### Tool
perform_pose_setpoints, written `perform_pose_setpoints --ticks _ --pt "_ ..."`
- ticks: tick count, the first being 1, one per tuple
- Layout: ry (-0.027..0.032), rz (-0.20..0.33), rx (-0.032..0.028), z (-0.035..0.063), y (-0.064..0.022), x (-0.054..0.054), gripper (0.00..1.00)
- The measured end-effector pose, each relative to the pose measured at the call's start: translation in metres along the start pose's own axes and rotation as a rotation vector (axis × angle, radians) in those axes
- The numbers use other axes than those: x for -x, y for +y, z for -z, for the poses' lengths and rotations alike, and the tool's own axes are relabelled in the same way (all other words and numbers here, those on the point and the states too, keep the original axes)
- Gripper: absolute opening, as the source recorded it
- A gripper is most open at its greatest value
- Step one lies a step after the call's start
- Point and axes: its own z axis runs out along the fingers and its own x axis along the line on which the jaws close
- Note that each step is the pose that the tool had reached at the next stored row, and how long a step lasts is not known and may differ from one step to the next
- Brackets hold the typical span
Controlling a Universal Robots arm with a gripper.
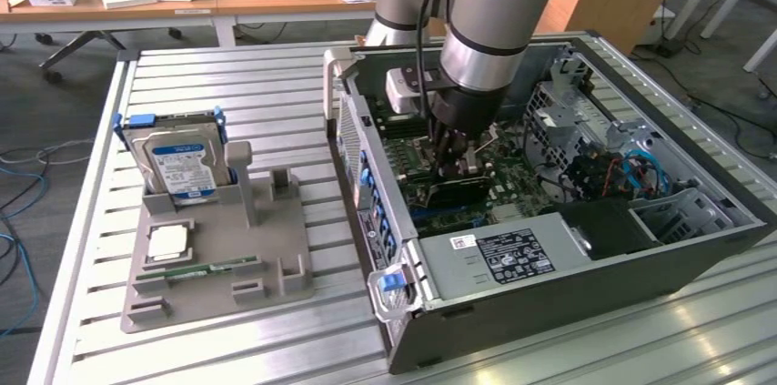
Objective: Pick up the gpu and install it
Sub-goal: 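Press down on the gpu until it lock into place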
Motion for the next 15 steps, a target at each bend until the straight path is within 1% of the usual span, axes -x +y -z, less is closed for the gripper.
perform_pose_setpoints --ticks 15 --pt "0.0005 0.0 0.0002 -0.0017 0.0026 -0.0003 0.11"
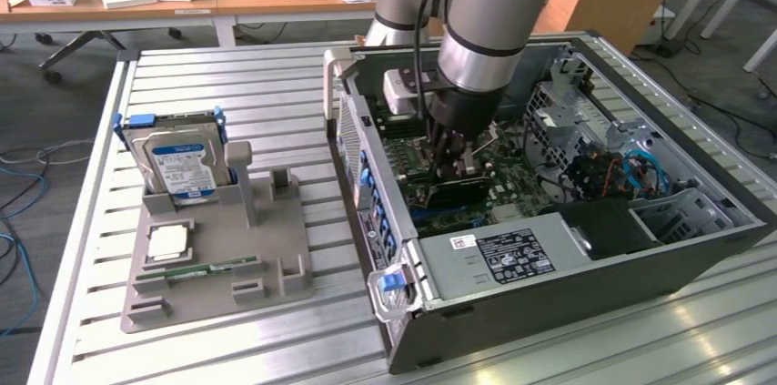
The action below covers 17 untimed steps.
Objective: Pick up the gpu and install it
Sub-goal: 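Press down on the gpu until it lock into place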
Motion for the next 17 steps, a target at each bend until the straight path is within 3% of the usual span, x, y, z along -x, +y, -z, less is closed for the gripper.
perform_pose_setpoints --ticks 17 --pt "-0.0005 0.0 -0.0002 -0.0003 0.0003 0.0 0.11"
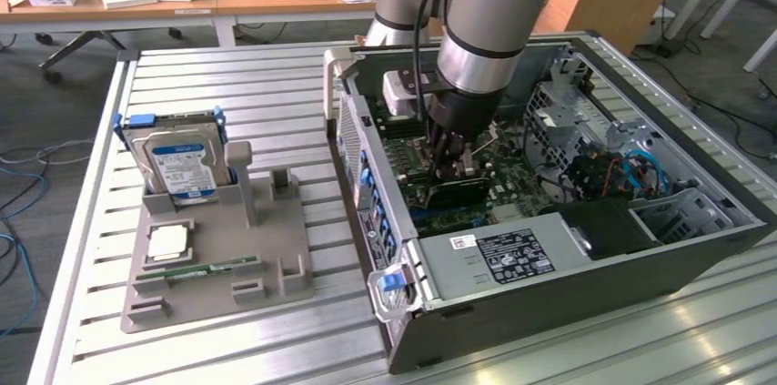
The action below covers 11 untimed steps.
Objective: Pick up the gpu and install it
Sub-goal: 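Press down on the gpu until it lock into place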
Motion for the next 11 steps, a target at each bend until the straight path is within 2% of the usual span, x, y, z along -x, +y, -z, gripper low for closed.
perform_pose_setpoints --ticks 11 --pt "0.0003 0.0 0.0001 -0.0012 0.0003 -0.0001 0.11"
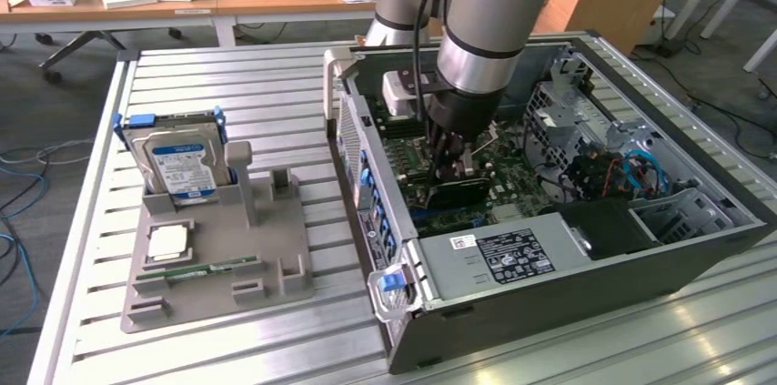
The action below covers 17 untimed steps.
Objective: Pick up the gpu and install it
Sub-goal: 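Press down on the gpu until it lock into place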
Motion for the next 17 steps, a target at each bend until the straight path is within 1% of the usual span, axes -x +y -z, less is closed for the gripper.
perform_pose_setpoints --ticks 17 --pt "-0.0003 0.0 -0.0001 -0.0002 0.0005 0.0 0.11"
